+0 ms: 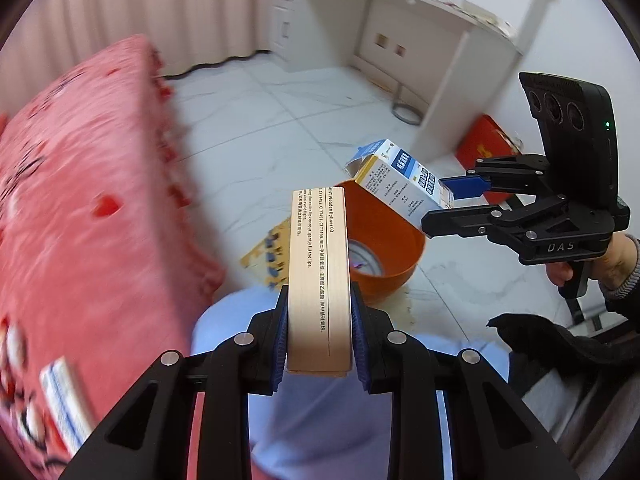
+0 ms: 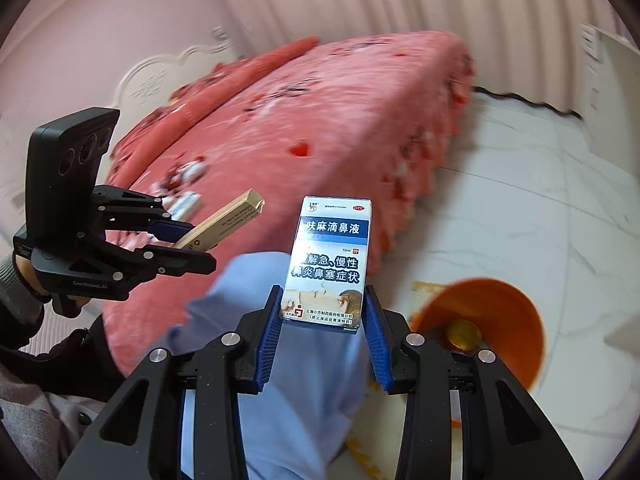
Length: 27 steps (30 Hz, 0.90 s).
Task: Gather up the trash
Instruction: 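Carry the wooden stick and medicine box over the orange bucket with both tools, then open the left tool to drop the stick while the right tool drops the medicine box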
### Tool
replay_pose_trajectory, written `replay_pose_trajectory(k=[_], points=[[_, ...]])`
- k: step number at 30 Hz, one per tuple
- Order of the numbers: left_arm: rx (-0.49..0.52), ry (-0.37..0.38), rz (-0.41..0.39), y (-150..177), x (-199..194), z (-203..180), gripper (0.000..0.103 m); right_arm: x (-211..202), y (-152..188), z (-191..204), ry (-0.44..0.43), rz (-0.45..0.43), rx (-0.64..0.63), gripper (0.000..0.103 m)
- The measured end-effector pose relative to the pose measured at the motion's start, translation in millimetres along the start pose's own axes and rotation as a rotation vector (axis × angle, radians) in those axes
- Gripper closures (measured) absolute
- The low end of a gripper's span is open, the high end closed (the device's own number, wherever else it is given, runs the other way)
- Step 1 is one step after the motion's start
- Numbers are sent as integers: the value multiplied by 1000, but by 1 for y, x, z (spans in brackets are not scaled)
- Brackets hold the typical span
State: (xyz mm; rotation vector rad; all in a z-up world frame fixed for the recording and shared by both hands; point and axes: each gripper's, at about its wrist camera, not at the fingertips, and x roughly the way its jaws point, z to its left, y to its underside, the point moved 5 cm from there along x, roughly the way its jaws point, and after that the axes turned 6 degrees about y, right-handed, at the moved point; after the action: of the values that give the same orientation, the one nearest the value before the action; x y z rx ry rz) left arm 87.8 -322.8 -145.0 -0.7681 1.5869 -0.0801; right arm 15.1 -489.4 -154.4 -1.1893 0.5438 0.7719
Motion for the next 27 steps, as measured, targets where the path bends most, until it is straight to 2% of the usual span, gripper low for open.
replay_pose_trajectory(k=[6,11,20,27], points=[[68,66,57,-32,46,-23,74,-7,23,-66,84,4,104,63],[104,107,117,-48,86,-35,74,5,39,-103,122,28,170,63],[126,149,225,-62,142,-39,74,27,65,-149,148,72,263,63],[111,158,276,-70,171,-37,74,42,82,-172,157,104,328,63]])
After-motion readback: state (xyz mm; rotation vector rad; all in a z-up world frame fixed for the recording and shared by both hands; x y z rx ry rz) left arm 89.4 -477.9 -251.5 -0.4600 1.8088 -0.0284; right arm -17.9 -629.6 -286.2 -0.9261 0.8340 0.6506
